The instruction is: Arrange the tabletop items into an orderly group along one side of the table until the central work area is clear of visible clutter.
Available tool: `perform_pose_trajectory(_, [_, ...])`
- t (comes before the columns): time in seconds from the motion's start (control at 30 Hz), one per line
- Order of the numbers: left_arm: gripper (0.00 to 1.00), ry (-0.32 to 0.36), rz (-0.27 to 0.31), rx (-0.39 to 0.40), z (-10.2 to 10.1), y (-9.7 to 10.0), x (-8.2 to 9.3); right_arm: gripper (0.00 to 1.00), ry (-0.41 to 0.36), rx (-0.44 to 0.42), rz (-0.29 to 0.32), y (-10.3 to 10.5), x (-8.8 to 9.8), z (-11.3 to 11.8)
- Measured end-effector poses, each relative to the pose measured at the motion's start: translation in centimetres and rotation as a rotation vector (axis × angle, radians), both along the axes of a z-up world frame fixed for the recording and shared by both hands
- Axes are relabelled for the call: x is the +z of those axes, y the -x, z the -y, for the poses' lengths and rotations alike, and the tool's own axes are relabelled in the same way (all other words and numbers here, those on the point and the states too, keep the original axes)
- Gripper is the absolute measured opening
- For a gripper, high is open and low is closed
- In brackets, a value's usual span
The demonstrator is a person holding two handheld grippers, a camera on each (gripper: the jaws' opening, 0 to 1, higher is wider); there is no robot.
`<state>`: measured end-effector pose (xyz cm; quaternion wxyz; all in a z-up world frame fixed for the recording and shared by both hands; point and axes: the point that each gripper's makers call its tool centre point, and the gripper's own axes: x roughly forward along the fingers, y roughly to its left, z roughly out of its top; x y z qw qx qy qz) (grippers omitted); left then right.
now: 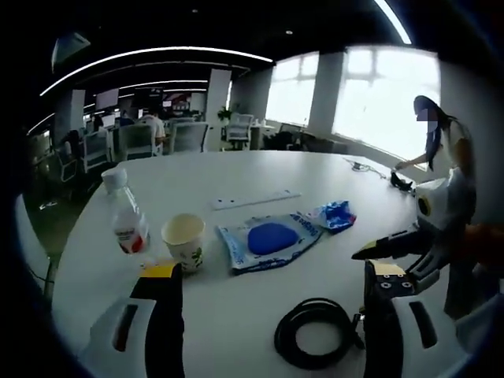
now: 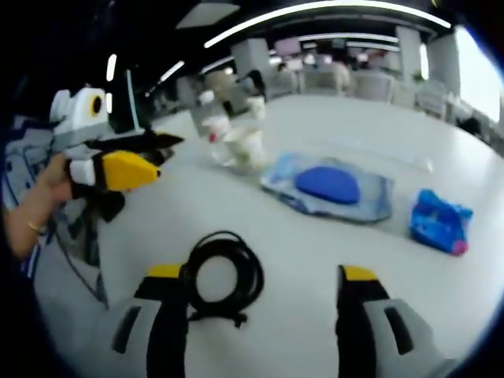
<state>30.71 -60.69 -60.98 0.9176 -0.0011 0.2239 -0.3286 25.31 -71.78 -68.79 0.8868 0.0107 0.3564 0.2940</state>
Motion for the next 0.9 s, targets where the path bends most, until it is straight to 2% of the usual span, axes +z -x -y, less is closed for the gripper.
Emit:
perform_pose_trajectory(0.07, [0.95,-0.015,0.014,-0.003,-0.2,0.3,0.1,0.71,-0.006,0.006,0.002,0.0,-0.5,-0.3])
perform_pose_trajectory(0.2, [0.94,-0.029,-0.002,-0.015,-0.9,1.1,-0.3,0.65,-0.042,0.001,-0.008,0.2,-1.2,-1.2])
perform_pose_trajectory(0.33, [0.94,-0.047,0.001,-0.014,-1.9,1.8,-0.6,0.62,0.005,-0.008,0.003,0.4,-2.4,-1.6])
perform_pose_trajectory(0.57, [0.94,-0.099,0.019,-0.002,-3.5,2.3,-1.0,0.55,0.039,-0.025,-0.009,0.5,-4.2,-2.3])
perform_pose_trajectory(0.9, [0.93,-0.125,0.004,0.016,-5.4,3.4,-1.5,0.47,0.109,-0.041,0.02,-0.1,-5.1,-2.3])
